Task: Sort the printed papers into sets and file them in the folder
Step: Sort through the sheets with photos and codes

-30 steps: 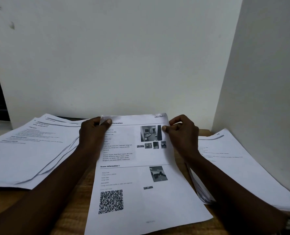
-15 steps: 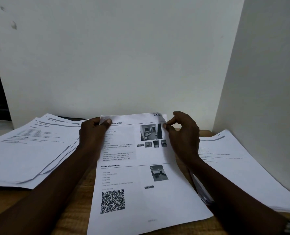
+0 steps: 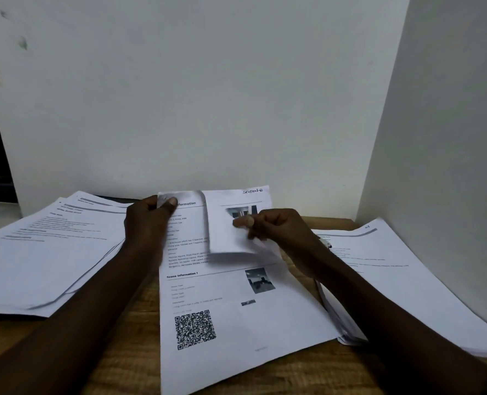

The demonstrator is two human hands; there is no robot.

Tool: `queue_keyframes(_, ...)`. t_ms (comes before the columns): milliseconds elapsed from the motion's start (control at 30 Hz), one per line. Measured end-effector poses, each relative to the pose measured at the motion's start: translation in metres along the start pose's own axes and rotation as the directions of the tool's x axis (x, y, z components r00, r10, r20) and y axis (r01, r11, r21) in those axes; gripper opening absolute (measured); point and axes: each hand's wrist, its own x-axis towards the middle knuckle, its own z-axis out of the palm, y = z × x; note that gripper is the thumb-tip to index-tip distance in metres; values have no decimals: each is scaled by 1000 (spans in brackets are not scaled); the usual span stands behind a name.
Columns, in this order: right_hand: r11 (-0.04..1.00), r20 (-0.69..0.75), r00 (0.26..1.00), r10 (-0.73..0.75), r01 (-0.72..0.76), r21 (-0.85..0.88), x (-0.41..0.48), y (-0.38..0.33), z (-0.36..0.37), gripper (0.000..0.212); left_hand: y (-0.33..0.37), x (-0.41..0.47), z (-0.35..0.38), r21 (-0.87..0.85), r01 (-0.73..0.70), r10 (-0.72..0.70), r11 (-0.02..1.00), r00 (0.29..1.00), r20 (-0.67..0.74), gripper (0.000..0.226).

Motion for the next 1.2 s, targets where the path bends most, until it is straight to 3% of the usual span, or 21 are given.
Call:
queue_keyframes(67, 997, -69, 995, 67, -65, 35, 2, 1, 4, 59, 2, -2, 1, 9, -11, 11, 1000, 1000, 18, 23)
queue_keyframes(167, 990, -300, 947, 114, -82, 116, 5, 5, 3, 31, 7, -8, 4, -11, -26, 27, 1000, 996, 80, 9)
queue_keyframes(233, 989, -484, 870, 95, -136, -51, 7, 9, -3, 25, 11, -13, 8, -50, -19, 24, 999, 993, 112, 9)
queue_keyframes(300, 958, -591, 806, 0, -169, -231, 10, 16, -8, 45, 15, -16, 11, -86, -11, 23, 996, 990, 140, 12)
queue_keyframes(367, 939, -628, 776, -60, -170, -300, 12, 21, -10, 60, 16, -17, 12, -101, -8, 24, 995, 987, 160, 13)
queue_keyframes(433, 960, -632, 775, -24, -159, -231, 13, 21, -12, 55, 16, -17, 11, -106, -2, 19, 994, 987, 158, 9)
queue_keyframes(533, 971, -643, 764, -51, -112, -211, 11, 20, -14, 24, 16, -17, 12, -117, 3, 13, 993, 990, 138, 6)
queue_keyframes(600, 958, -661, 741, -122, -86, -274, 11, 21, -15, 22, 16, -18, 12, -117, 0, 15, 993, 992, 128, 6)
queue_keyframes(700, 966, -633, 766, -114, -63, -250, 10, 20, -13, 14, 17, -20, 13, -127, 7, 10, 992, 991, 132, 6)
queue_keyframes(900, 958, -587, 805, -86, -95, -271, 11, 18, -11, 15, 17, -17, 11, -99, 2, 9, 995, 993, 119, 6)
queue_keyframes(1100, 917, -556, 801, -224, -19, -398, 11, 16, -8, 19, 13, -13, 9, -71, 3, 3, 997, 997, 82, 6)
queue_keyframes(1200, 930, -422, 875, -237, 79, -359, 6, 9, -5, 24, 13, -12, 6, -60, -3, 7, 998, 999, 52, 7)
